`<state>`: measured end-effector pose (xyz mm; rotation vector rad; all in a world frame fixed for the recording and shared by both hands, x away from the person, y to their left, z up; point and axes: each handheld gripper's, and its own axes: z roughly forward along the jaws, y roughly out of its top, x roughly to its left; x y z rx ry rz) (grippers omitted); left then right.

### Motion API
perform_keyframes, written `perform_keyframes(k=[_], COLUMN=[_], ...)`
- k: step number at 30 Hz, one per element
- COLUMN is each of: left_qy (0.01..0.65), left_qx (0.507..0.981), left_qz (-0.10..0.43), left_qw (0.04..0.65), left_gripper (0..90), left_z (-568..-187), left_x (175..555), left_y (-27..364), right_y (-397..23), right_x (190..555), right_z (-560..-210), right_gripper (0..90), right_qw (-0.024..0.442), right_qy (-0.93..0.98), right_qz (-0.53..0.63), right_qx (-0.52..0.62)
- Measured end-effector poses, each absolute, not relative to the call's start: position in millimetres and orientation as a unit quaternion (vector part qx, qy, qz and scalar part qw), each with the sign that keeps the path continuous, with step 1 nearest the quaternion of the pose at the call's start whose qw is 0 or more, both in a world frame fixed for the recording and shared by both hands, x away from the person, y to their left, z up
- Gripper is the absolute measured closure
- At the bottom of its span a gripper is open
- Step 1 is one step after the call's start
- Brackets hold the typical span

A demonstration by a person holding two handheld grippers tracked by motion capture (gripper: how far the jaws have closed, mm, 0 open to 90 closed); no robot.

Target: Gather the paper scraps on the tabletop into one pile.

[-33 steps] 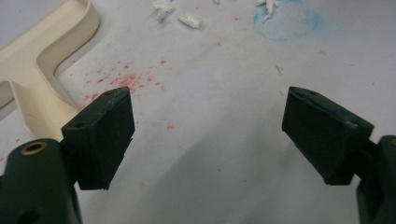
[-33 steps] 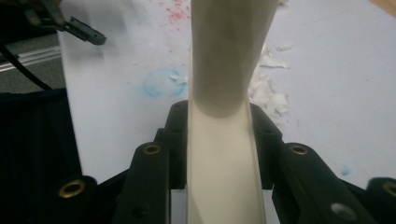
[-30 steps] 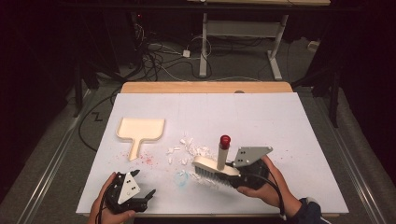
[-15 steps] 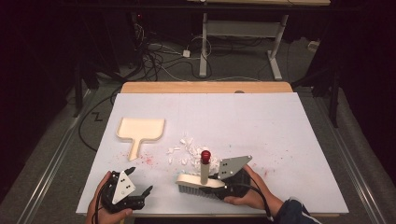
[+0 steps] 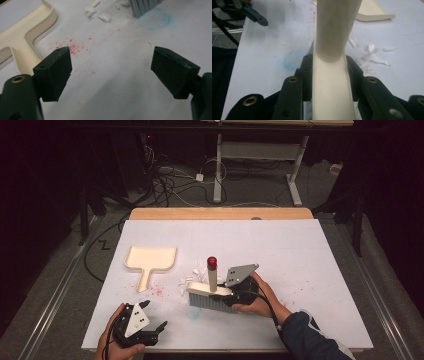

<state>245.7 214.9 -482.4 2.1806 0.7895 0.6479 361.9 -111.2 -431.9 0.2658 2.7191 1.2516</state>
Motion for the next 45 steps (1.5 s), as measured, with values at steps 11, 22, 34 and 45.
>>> perform_keyframes(k=[11, 22, 34, 45], left_qy=[0.317, 0.314, 0.299, 0.3], left_qx=[0.836, 0.844, 0.854, 0.858], left_qz=[0.259, 0.246, 0.245, 0.242], left_qw=[0.366, 0.359, 0.349, 0.34], left_gripper=[16.0, 16.0, 16.0, 16.0], left_z=[-479, -482, -483, -484], left_x=[243, 243, 243, 243], left_y=[220, 218, 213, 209], right_y=[-89, -28, -60, -117], right_x=[342, 343, 353, 321], right_z=[-414, -430, -423, -379], right_gripper=[67.8, 67.8, 67.8, 67.7], right_qw=[0.089, 0.115, 0.168, 0.164], right_qy=[0.886, 0.869, 0.854, 0.852], right_qz=[0.43, 0.418, 0.39, 0.432], right_qx=[0.147, 0.24, 0.301, 0.247])
